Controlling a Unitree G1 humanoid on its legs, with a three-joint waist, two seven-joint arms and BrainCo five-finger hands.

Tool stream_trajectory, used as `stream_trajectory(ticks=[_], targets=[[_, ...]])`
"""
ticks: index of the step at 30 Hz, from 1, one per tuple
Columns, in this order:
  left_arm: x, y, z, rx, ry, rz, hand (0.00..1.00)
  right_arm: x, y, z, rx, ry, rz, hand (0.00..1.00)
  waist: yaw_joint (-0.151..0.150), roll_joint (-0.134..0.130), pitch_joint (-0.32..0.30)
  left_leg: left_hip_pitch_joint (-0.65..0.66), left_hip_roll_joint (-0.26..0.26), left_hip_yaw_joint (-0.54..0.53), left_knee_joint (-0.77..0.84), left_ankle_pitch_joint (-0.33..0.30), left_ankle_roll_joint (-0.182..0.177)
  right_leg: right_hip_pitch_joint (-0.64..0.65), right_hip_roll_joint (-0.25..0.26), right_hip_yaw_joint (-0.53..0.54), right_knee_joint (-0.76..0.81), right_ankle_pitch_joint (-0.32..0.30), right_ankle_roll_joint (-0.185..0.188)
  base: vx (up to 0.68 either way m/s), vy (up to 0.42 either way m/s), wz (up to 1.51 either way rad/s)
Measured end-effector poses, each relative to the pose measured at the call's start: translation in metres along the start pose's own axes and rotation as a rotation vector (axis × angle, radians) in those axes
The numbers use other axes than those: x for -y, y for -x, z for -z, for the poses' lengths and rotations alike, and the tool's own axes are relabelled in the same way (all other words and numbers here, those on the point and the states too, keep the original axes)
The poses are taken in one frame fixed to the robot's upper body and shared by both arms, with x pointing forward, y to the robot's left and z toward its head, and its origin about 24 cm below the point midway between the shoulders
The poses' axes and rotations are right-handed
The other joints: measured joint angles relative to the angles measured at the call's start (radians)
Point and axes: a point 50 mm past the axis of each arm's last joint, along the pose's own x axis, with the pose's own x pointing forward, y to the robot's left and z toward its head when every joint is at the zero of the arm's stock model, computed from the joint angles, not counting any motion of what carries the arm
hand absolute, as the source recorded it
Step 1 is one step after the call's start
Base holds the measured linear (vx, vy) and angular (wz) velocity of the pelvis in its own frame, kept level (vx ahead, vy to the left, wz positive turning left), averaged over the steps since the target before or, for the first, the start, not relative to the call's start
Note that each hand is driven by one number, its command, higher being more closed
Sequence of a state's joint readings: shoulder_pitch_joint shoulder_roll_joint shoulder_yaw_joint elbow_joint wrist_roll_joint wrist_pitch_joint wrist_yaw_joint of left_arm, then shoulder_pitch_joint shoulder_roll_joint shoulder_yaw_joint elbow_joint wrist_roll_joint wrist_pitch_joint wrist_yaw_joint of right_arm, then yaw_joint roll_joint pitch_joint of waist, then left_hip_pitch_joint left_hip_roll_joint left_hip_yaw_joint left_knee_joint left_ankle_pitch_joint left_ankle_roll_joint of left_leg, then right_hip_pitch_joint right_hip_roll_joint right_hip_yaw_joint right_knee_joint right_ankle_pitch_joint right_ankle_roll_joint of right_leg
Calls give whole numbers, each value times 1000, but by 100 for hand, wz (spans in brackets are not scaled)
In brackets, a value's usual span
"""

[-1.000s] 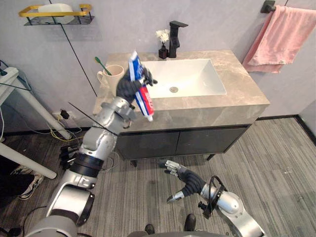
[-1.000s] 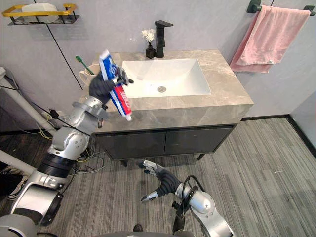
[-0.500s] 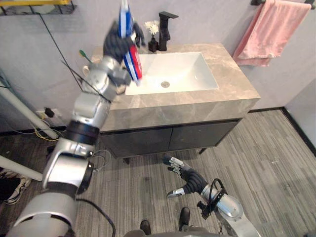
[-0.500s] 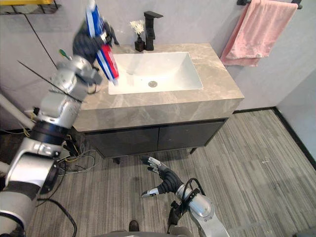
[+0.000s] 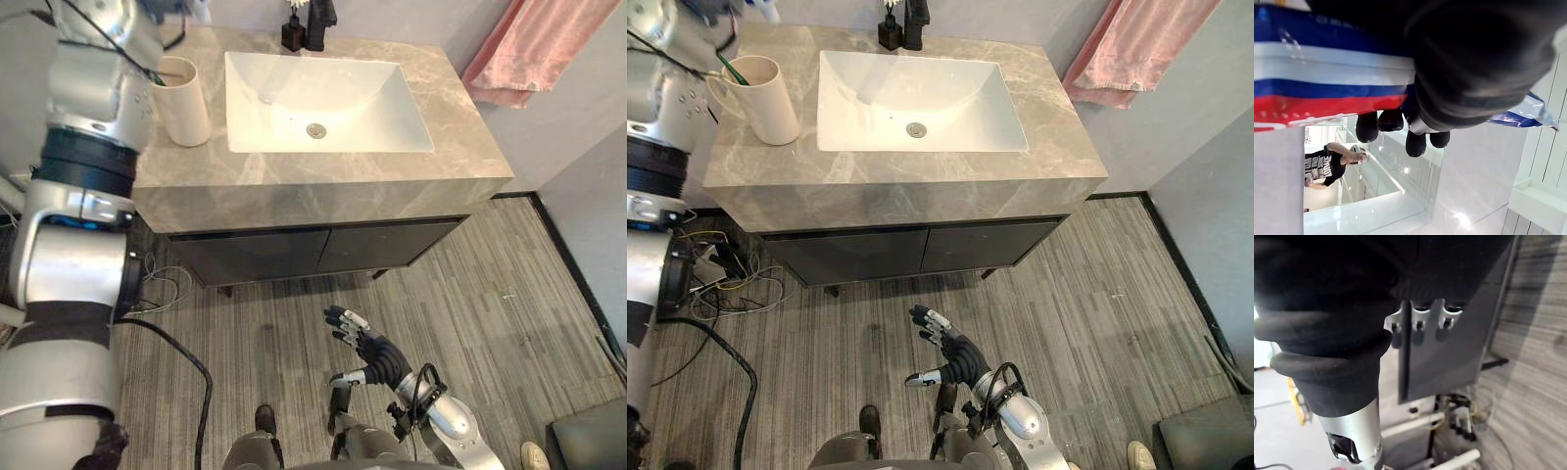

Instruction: Organize washtable

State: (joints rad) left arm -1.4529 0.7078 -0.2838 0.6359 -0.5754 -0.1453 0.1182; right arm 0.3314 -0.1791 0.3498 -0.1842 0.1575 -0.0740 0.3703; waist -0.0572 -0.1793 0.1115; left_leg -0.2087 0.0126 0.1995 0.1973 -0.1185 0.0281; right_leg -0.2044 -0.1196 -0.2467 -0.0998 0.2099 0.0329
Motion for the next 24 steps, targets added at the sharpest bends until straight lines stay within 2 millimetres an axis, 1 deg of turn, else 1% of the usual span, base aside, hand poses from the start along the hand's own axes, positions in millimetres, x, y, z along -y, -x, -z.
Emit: stream_trajectory(ticks=[2, 5, 10, 13, 17, 21, 24], targets=[[-7, -7, -12, 30, -29, -29, 100, 0, 0, 1, -3, 0, 0, 0, -8, -11, 9, -18, 6, -1, 19, -8, 0, -8, 3, 1, 0, 5, -1, 0, 0, 0], [-11, -11, -23, 64, -51, -49, 100, 0, 0, 0, 3, 2, 1, 0, -16, -27, 23, -30, 11, -1, 31, -10, 0, -14, 6, 4, -1, 12, -5, 0, 0, 0], [-16, -11, -26, 83, -88, -69, 100, 1, 1, -2, 19, 13, 1, 0, -16, -37, 27, -55, 25, 1, 53, -21, -5, -33, 16, 27, -2, 19, 0, 3, 13, -4], [-16, -11, -27, 94, -117, -82, 100, 4, 1, -2, 24, 18, 11, 0, -27, -42, 37, -66, 30, 3, 63, -23, -6, -40, 20, 31, 0, 25, 3, 8, 10, -5], [-16, -11, -28, 105, -148, -84, 100, 9, 3, -4, 31, 31, 32, 0, -39, -39, 41, -70, 64, 16, 62, -24, -6, -59, 50, 61, -5, 92, 13, -10, 43, -17], [-24, -10, -33, 134, -149, -126, 100, 9, 2, -5, 31, 38, 24, 0, -38, -40, 67, -73, 71, 25, 64, -23, -7, -64, 55, 62, -5, 95, 10, 22, 40, -4], [-28, -7, -29, 129, -154, -145, 100, 11, 4, -4, 23, 48, 25, 0, -40, -40, 76, -75, 74, 24, 64, -23, -7, -67, 59, 62, -5, 95, 10, 38, 24, -2]])
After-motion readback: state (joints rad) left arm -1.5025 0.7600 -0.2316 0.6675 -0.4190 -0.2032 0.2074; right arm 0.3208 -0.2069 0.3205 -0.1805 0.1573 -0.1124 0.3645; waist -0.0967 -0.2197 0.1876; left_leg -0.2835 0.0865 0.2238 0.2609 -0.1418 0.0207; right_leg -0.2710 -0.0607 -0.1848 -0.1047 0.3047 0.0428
